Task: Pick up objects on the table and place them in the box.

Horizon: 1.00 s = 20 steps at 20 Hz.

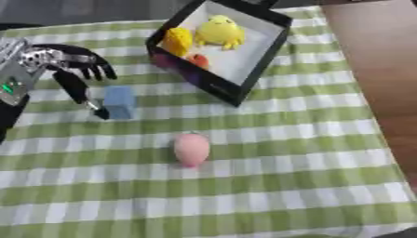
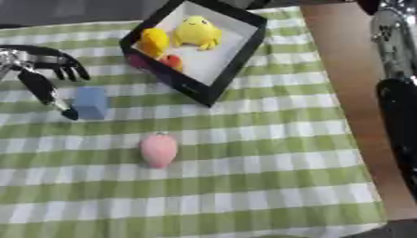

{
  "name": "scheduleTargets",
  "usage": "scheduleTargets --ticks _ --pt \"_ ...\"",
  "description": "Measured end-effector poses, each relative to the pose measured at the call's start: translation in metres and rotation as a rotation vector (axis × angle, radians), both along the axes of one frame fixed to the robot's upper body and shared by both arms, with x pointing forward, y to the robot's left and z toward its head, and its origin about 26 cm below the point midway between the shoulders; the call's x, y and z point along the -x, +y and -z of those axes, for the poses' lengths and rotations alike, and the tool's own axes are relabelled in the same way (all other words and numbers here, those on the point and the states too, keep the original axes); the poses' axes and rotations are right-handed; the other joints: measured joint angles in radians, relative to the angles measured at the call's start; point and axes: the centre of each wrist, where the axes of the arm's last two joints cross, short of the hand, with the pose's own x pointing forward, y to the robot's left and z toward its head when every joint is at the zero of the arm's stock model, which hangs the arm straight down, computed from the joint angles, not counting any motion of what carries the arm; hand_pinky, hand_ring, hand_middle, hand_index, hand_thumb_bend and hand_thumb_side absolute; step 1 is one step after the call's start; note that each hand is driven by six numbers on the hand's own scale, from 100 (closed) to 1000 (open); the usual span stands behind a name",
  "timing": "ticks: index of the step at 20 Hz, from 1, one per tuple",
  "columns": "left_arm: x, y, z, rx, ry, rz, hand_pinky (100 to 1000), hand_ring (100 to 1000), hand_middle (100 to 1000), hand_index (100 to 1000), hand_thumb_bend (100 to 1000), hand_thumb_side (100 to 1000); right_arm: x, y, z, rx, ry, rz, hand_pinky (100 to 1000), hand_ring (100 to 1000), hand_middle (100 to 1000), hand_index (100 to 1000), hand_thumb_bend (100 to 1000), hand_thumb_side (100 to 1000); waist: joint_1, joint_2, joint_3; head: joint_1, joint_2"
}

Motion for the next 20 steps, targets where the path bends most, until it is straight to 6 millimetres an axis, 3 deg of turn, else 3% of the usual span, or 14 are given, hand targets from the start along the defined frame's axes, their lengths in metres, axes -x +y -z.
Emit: scheduleTargets --ticks 7,13,15,16,17,18,20 --pt "0.000 -0.011 0.000 -0.015 -0.044 0.069 833 837 827 843 848 308 0.000 0.000 0.000 0.001 0.001 -0.001 971 810 832 844 235 303 0.000 0.000 -0.011 0.009 0.000" --pt "-0.001 -0.019 0.004 -0.025 -0.023 0.125 810 799 775 816 746 230 0.000 0.000 0.000 0.002 0.002 0.000 971 810 832 844 235 303 0.000 0.000 -0.017 0.019 0.000" --pt "-0.001 -0.020 0.005 -0.029 -0.018 0.134 785 759 726 782 678 174 0.000 0.000 0.000 0.002 0.003 0.000 971 810 832 844 235 303 0.000 0.000 -0.017 0.019 0.000" --pt "-0.001 -0.020 0.005 -0.031 -0.017 0.138 759 728 690 753 583 100 0.000 0.000 0.000 0.002 0.003 0.000 971 811 832 844 235 304 0.000 0.000 -0.017 0.019 0.000" --pt "-0.001 -0.021 0.005 -0.033 -0.016 0.143 756 723 685 748 572 100 0.000 0.000 0.000 0.002 0.003 0.000 971 811 832 844 235 304 0.000 0.000 -0.017 0.019 0.000" --pt "-0.001 -0.022 0.005 -0.035 -0.017 0.147 724 678 647 715 476 100 0.000 0.000 0.000 0.003 0.004 -0.001 971 810 833 844 235 304 0.000 0.000 -0.017 0.019 0.000" --pt "0.000 -0.025 0.001 -0.032 -0.030 0.157 694 639 605 674 385 100 0.000 0.000 0.000 0.003 0.004 -0.001 971 811 833 844 236 303 0.000 0.000 -0.018 0.019 0.000"
